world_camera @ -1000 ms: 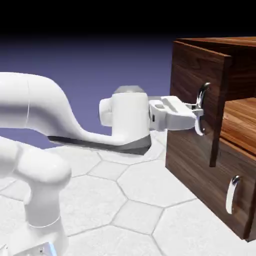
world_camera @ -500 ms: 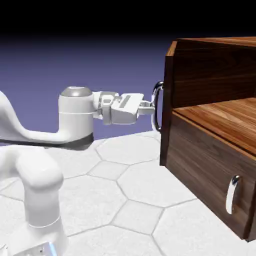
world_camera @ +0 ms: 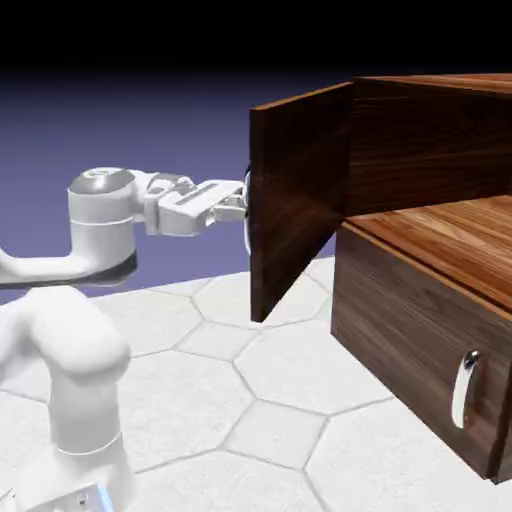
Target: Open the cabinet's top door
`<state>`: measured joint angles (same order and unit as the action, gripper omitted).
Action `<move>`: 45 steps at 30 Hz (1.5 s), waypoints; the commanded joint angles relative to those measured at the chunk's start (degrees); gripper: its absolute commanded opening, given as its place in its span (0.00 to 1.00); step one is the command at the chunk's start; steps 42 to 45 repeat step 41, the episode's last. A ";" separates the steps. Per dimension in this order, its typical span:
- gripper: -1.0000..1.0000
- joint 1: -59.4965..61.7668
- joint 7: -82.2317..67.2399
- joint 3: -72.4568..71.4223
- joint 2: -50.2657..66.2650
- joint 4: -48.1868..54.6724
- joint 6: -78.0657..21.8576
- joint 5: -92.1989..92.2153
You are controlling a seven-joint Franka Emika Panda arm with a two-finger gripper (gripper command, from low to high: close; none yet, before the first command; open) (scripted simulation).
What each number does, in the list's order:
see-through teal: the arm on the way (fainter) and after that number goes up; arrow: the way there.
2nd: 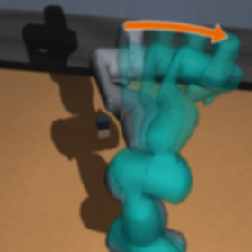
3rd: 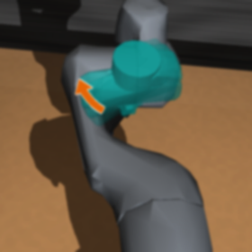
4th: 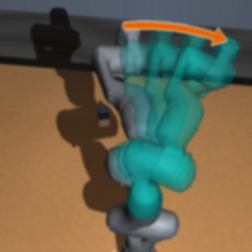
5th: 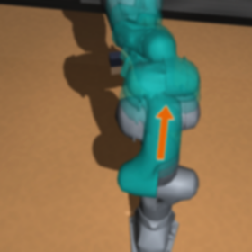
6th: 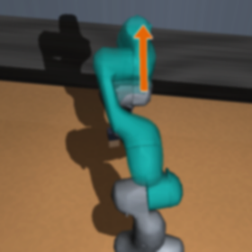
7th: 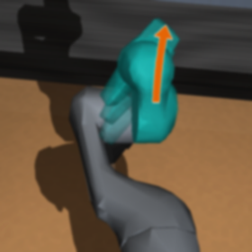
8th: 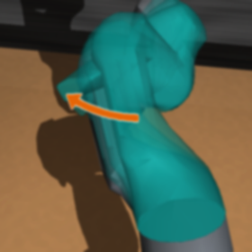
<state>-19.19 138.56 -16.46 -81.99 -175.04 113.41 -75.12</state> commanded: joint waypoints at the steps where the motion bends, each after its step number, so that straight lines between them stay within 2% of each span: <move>1: 0.00 -0.50 0.00 -2.09 0.39 0.42 -1.62 2.17; 8: 0.00 -1.50 1.21 -16.62 5.93 6.01 -12.94 16.35; 14: 0.00 2.91 3.13 -29.08 13.21 15.07 -23.32 27.16; 27: 0.00 26.05 4.86 -52.57 23.62 41.83 -44.11 41.49; 41: 0.00 53.55 0.03 -68.87 20.86 70.89 -61.77 48.25; 45: 0.00 53.55 0.03 -68.87 20.86 70.89 -61.77 48.25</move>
